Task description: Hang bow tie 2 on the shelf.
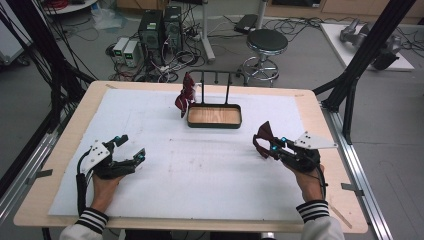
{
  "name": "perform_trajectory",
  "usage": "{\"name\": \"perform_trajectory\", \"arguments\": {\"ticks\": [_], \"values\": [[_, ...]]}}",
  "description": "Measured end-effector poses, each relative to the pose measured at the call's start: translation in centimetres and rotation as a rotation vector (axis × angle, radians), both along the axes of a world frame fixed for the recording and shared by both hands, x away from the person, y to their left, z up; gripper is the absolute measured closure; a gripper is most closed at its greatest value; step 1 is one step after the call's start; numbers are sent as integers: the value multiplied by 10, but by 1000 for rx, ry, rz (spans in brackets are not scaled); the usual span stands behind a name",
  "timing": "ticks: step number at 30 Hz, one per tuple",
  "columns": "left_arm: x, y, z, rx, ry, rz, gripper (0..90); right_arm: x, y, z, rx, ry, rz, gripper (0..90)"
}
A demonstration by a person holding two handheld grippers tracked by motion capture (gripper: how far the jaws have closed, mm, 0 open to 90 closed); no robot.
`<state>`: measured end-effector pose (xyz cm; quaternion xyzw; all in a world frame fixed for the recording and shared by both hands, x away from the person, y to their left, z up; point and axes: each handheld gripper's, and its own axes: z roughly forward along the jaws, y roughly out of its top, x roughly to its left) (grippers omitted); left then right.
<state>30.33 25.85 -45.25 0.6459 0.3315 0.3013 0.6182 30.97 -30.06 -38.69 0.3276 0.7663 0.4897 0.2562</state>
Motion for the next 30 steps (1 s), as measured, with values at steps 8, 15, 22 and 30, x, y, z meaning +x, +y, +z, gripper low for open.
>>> {"name": "perform_trajectory", "arguments": {"ticks": [8, 15, 22, 30], "values": [[0, 0, 0, 0, 0, 1, 152, 6, 11, 9, 58, -27, 12, 768], [0, 0, 0, -3, -1, -1, 152, 14, 25, 18, 91, -46, 20, 768], [-1, 1, 0, -5, 0, 0, 152, 24, 37, 27, 111, -64, 24, 768], [-1, 1, 0, -11, -5, 2, 152, 37, 49, 39, 125, -70, 23, 768]]}}
